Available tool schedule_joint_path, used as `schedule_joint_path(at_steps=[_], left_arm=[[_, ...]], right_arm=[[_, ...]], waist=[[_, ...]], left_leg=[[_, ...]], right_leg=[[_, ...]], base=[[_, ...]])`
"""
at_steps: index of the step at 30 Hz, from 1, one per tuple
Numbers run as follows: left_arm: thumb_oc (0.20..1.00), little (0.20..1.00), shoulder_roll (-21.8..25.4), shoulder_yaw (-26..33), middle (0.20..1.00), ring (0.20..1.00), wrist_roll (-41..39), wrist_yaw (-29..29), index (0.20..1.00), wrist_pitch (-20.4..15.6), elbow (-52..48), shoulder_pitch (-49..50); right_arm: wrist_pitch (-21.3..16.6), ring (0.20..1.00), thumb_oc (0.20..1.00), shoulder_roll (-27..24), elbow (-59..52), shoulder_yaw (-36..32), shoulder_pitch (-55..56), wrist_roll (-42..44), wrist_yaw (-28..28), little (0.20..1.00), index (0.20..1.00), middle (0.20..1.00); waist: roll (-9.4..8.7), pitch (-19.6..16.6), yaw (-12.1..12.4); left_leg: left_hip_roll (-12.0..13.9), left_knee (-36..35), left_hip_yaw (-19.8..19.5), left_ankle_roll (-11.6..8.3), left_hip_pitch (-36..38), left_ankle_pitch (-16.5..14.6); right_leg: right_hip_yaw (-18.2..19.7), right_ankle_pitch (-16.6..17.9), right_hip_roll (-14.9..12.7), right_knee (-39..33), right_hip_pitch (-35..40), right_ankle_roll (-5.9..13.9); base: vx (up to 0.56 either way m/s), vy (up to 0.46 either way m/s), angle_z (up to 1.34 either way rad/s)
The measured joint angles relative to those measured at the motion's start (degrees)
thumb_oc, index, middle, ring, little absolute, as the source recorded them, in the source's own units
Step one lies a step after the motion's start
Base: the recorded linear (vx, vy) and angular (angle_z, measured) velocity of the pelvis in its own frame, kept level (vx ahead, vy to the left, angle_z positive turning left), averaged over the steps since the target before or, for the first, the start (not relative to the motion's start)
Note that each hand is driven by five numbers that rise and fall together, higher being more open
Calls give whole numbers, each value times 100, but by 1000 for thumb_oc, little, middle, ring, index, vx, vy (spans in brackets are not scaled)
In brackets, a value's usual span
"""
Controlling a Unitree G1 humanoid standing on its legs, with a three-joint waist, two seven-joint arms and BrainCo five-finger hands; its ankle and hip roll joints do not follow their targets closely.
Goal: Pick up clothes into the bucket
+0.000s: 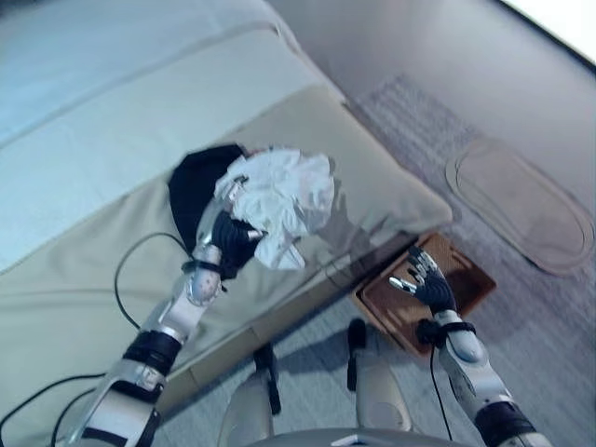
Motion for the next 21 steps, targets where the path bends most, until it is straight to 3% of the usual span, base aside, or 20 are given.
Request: schedule_joint_path(at_steps=[6, 12, 21], left_arm=[[1000, 1000, 462, -50, 1000, 1000, 378, 545, 1000, 466, 257, -1298], [1000, 1000, 846, -228, 1000, 1000, 697, 778, 1000, 974, 722, -2071], [1000, 1000, 1271, -460, 1000, 1000, 880, 961, 1000, 1215, 1010, -2868]], right_arm=[[-5, 1000, 1000, -35, -293, 99, -457, 2, -99, 1000, 1000, 1000], [-117, 1000, 1000, -36, -478, 88, -685, 47, -203, 1000, 1000, 1000], [-235, 1000, 1000, -46, -603, 27, -753, 222, -221, 1000, 1000, 1000]], waist=[[-185, 890, -60], [-216, 1019, -235], [-220, 1016, -391]], left_leg=[[55, 729, -49, -16, -909, -82], [96, 1299, -190, 5, -1777, -249], [93, 1823, -273, 50, -2659, -353]], right_leg=[[11, 115, -2, 378, -716, -28], [-13, -22, -5, 904, -1506, -110], [21, -91, -42, 1323, -2328, -133]], base=[[-107, -3, 3], [-54, -5, 5], [-6, 6, 1]])
